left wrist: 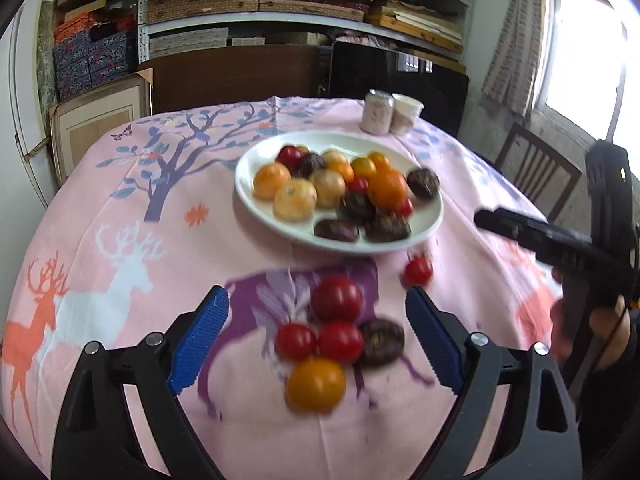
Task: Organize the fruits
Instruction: 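Carry both fruits onto the white plate and open both tools, then grasp an orange tomato with the left tool while the right tool grasps a red tomato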
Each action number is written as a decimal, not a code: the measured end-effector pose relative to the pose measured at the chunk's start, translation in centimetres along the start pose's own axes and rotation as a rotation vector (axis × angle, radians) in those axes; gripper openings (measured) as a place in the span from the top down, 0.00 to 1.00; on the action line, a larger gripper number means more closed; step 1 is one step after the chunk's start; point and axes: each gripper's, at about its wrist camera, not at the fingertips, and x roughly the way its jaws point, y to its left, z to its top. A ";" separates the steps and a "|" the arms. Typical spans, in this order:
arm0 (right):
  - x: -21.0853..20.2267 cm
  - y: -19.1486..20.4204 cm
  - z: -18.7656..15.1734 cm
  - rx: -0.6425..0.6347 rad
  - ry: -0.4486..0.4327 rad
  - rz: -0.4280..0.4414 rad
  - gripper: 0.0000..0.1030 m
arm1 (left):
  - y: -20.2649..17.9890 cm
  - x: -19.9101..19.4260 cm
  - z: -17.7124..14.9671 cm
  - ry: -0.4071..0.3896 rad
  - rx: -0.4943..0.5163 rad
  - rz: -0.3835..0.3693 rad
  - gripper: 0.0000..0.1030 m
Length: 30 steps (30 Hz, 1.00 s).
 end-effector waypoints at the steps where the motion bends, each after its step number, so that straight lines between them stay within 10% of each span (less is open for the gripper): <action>1: -0.3 0.0 -0.3 -0.007 -0.008 -0.004 0.17 | -0.1 -0.3 -0.7 0.003 0.007 0.006 0.15; 9: -1.4 -1.1 -1.6 0.011 -0.026 -0.018 0.15 | -0.7 0.7 -4.0 0.075 0.057 0.083 0.20; 18: -0.6 -1.8 -1.9 0.029 0.008 -0.025 0.15 | -0.2 3.6 -4.4 0.181 0.034 0.036 0.64; 30: 0.6 0.6 -2.7 -0.094 0.056 -0.048 0.15 | 0.9 0.5 -3.8 0.001 -0.055 -0.045 0.64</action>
